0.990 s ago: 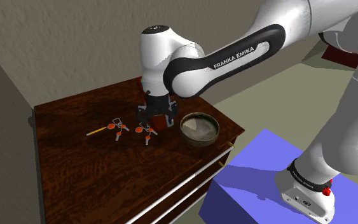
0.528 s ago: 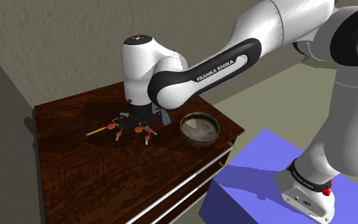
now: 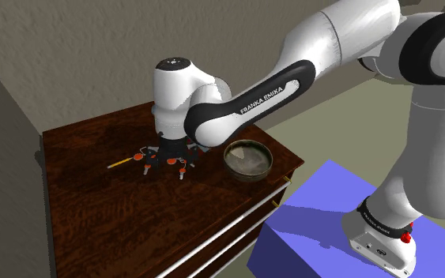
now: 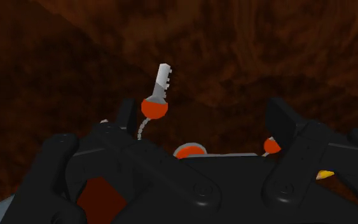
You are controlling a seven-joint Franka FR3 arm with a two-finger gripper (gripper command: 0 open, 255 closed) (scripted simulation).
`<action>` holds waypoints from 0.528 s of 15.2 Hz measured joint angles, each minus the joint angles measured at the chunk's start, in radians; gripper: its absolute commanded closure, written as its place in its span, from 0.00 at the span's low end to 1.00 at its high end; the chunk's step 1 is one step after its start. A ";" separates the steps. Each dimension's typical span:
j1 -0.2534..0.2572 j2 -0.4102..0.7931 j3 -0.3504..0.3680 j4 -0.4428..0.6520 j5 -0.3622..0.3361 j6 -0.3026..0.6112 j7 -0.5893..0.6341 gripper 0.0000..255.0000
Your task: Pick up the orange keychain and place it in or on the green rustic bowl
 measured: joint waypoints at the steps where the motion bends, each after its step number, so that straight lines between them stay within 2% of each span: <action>1: -0.001 0.001 0.000 0.007 0.000 -0.041 -0.008 0.00; 2: -0.002 -0.001 -0.001 0.008 0.000 -0.059 -0.011 0.00; 3: -0.004 -0.007 -0.001 0.001 0.000 -0.065 -0.010 1.00; 8: -0.014 -0.028 -0.001 -0.029 0.004 -0.049 -0.012 1.00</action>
